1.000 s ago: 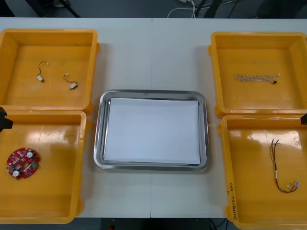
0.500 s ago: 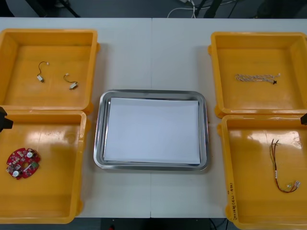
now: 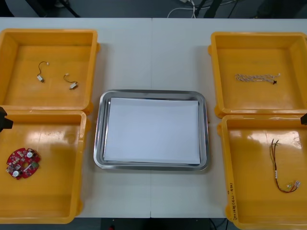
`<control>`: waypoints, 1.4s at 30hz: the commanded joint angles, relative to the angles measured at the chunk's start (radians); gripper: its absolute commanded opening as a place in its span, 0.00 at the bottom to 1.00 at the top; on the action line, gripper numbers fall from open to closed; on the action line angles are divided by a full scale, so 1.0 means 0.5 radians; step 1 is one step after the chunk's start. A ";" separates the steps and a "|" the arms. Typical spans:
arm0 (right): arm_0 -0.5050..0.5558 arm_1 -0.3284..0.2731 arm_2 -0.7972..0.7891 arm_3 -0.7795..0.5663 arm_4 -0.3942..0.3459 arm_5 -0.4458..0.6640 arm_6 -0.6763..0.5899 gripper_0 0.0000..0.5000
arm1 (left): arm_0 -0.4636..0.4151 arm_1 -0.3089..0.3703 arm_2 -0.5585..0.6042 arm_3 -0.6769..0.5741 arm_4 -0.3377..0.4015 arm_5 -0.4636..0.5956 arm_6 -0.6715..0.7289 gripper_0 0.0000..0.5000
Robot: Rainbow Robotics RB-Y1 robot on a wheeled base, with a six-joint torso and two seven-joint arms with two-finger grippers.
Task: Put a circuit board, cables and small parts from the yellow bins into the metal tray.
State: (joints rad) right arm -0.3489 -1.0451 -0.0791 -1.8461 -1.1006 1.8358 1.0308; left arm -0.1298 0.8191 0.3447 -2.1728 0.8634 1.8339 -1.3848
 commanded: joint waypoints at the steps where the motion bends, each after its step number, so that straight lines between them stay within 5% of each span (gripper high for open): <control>1: 0.017 -0.097 -0.044 -0.011 -0.005 0.013 -0.055 0.95 | 0.008 -0.015 0.053 -0.051 0.010 -0.020 -0.139 1.00; 42: 0.017 -0.097 -0.044 -0.011 -0.005 0.013 -0.055 0.94 | 0.008 -0.015 0.053 -0.051 0.010 -0.020 -0.139 1.00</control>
State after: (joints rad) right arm -0.3489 -1.0451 -0.0791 -1.8461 -1.1006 1.8358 1.0308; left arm -0.1298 0.8191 0.3447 -2.1728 0.8634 1.8339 -1.3848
